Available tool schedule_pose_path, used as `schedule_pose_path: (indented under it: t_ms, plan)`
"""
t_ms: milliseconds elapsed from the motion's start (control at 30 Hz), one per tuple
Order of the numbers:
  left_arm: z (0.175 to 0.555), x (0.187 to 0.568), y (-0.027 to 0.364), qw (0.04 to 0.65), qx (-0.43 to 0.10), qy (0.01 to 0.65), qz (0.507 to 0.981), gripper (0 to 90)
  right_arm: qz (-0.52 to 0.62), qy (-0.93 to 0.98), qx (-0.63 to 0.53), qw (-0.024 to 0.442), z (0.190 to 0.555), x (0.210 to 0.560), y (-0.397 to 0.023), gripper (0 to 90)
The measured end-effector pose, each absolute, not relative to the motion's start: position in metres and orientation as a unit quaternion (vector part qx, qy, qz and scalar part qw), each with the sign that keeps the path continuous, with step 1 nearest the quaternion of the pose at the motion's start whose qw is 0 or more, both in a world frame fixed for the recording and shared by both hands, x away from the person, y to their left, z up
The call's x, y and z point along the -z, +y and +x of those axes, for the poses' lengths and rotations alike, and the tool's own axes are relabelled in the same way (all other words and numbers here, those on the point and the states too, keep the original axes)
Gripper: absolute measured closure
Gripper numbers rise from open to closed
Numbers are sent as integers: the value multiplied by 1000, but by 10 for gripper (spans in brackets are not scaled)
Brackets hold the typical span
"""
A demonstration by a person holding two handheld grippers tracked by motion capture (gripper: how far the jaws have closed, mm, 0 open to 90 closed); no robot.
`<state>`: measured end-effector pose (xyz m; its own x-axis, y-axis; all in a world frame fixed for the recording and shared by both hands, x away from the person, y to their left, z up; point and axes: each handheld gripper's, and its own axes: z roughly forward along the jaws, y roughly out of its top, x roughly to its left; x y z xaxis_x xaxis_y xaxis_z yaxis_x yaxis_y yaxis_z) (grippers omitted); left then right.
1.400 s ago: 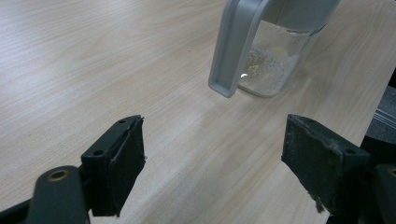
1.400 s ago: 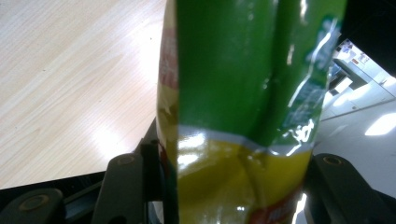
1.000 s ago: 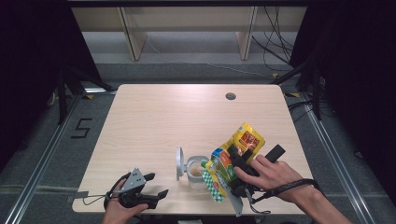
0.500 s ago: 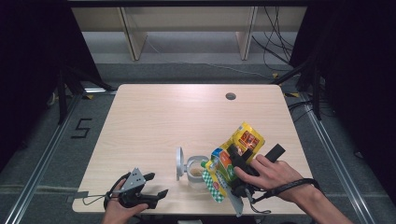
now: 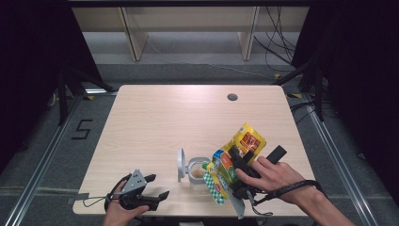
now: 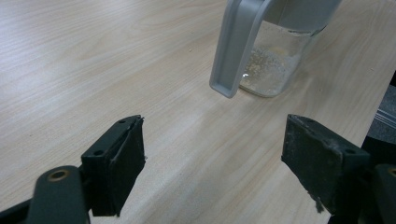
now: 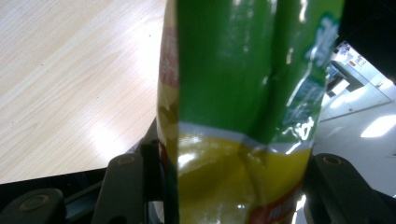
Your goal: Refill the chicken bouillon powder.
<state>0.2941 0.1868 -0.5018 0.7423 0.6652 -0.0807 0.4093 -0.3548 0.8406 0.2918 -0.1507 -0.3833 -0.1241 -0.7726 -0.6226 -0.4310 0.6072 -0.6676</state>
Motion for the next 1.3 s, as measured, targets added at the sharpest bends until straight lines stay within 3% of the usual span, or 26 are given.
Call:
schedule_pose_path:
  t_ms: [1300]
  plan:
    - [293, 503, 185, 474, -130, 347, 799, 206, -417, 729, 165, 517, 291, 382, -151, 509]
